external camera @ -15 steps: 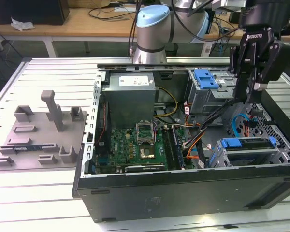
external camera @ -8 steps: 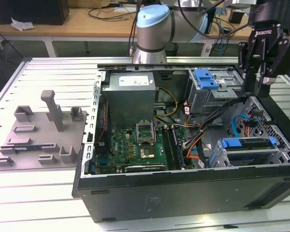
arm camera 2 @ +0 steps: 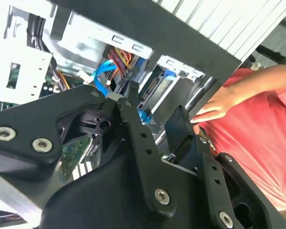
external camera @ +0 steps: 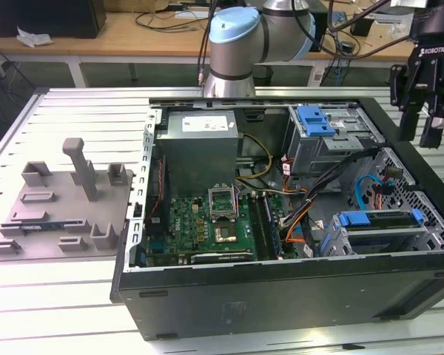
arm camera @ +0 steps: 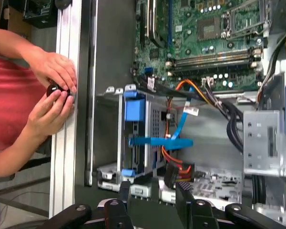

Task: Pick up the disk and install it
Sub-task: 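Insert the first disk wire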

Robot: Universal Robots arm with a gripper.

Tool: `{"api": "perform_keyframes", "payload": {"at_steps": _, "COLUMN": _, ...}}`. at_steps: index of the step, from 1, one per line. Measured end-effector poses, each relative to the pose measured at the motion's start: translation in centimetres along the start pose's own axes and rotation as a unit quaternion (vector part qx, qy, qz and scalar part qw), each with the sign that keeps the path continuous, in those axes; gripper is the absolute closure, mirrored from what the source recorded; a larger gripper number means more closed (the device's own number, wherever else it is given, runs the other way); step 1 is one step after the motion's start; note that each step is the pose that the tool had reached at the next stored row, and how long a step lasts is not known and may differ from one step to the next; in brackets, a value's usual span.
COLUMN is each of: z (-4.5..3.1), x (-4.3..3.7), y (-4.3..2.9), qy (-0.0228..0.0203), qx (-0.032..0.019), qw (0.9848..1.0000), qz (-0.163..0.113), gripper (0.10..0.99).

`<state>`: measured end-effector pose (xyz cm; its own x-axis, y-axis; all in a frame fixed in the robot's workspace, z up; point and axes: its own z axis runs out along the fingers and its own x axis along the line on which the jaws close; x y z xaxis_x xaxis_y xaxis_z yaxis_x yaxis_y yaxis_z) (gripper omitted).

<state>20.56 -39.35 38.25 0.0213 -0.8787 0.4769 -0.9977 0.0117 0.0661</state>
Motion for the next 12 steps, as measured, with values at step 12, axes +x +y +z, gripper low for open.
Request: {"api": "perform_keyframes", "payload": {"at_steps": 12, "z": 1.04, "x": -0.92, "y": -0.62, "qy": -0.003, "qx": -0.0288, "qw": 0.9982, "qz": 0.053, "gripper": 0.584}}
